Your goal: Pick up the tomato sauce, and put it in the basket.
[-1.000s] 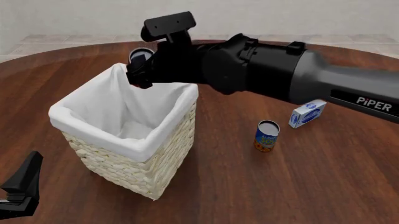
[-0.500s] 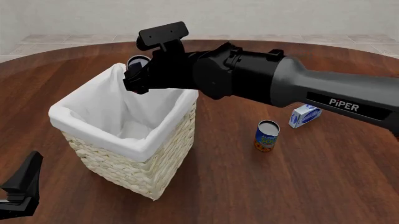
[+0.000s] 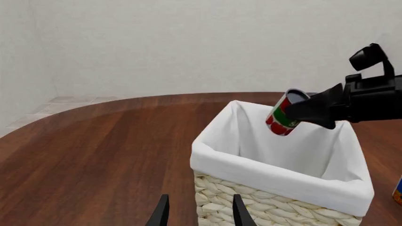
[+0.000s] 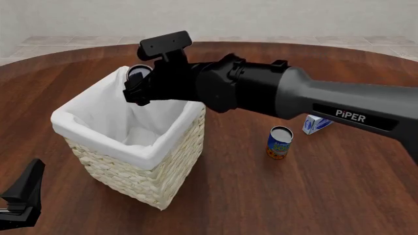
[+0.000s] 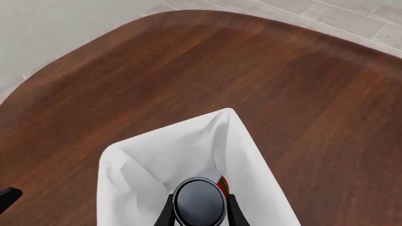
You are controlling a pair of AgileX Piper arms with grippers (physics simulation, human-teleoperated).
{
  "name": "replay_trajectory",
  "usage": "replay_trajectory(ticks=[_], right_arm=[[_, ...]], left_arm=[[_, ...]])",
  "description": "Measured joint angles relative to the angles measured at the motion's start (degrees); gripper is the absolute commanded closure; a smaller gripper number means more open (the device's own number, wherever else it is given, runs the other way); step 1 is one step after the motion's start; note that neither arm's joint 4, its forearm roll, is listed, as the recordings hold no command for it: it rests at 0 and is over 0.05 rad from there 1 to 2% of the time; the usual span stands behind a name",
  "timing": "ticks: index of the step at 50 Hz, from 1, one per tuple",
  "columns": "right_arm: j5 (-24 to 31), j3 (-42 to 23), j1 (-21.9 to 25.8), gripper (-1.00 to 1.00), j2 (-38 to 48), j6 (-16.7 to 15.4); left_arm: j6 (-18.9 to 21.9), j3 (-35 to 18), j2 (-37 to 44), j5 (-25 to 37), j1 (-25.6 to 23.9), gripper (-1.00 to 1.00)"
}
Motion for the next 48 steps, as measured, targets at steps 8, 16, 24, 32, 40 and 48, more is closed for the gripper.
replay_trajectory(ticks=[8,16,24,32,40,48], right_arm=[[-0.1,-0.3,-0.1,-1.0,0.4,0.1],[0.0,-0.6,-0.4,-1.0,0.6,0.2],[0.2,-0.8,-0.4,-1.0,0.4,0.0],[0.6,-1.2,-0.4,-1.0,0.1,-0.4],[1.4,-1.7,-0.5,-1.0,-0.5,-1.0],[2.1,-1.5,-0.5,-1.0,-1.9,-1.6]], left_arm=[[0.0,0.0,0.0,0.0,0.0,-1.0],[0.0,0.0,0.0,0.0,0.0,-1.0],[0.0,0.0,0.0,0.0,0.0,-1.0],[0.0,0.0,0.0,0.0,0.0,-1.0],[0.0,0.0,0.0,0.0,0.0,-1.0],[0.0,0.0,0.0,0.0,0.0,-1.0]])
